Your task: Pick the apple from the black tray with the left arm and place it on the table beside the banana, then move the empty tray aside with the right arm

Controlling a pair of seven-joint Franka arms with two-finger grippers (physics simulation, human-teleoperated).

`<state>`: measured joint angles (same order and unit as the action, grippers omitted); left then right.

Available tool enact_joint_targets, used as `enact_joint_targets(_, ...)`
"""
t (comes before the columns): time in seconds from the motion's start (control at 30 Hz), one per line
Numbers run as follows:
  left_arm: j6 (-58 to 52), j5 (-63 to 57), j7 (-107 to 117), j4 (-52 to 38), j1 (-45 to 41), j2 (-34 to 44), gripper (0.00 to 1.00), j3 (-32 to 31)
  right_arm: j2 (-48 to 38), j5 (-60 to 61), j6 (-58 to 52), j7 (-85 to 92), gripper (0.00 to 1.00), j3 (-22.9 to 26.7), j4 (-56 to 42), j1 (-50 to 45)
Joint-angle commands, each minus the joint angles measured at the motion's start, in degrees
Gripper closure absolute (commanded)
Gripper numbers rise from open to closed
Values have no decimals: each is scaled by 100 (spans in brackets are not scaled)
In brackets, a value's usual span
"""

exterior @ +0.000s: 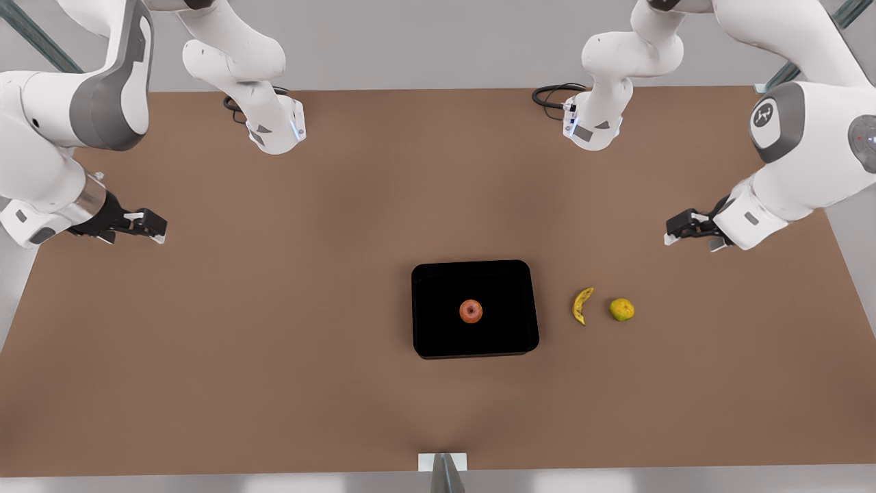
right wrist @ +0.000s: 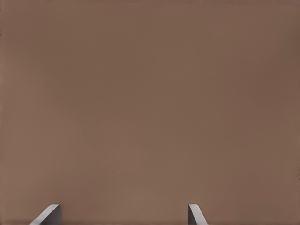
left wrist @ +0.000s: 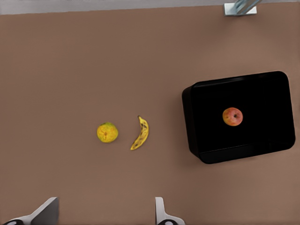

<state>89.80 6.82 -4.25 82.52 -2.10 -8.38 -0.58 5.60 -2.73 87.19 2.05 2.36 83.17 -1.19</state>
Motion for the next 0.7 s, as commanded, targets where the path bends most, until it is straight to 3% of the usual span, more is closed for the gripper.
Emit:
enact_joint_targets(0.0, 170, -146, 442, 10, -10, -14, 0, -12, -6, 0, 0, 112, 0, 1, -3, 5)
enact_joint_targets(0.1, 135, -453, 969, -333, -773, -163, 0, -12, -6, 18, 0, 103, 0, 1, -3, 5)
enact_joint_targets(0.17, -173, -673, 1442, -289, -2038, -111, 0, -12, -6, 9, 0, 94, 0, -16, -3, -13)
enact_joint_targets(0.2, -129, -673, 3117, -298, -2575, -250, 0, -12, -6, 9, 0, 94, 0, -16, -3, -13)
enact_joint_targets(0.33, -76, -717, 3509, -315, -3744, -962, 0, -12, -6, 9, 0, 94, 0, -16, -3, -13)
enact_joint_targets(0.4, 793, -761, 5521, -324, -4264, -1508, 0, -3, -6, 9, 0, 94, 0, -8, -3, -13)
enact_joint_targets(0.5, 1646, -1227, 6946, -359, -4519, -2229, 0, 32, -6, 9, 0, 94, 0, -7, -3, -13)
enact_joint_targets(0.67, 1655, -1227, 6411, -1238, -4238, -3002, 0, 339, -6, 1, 0, 94, 0, -7, -3, -13)
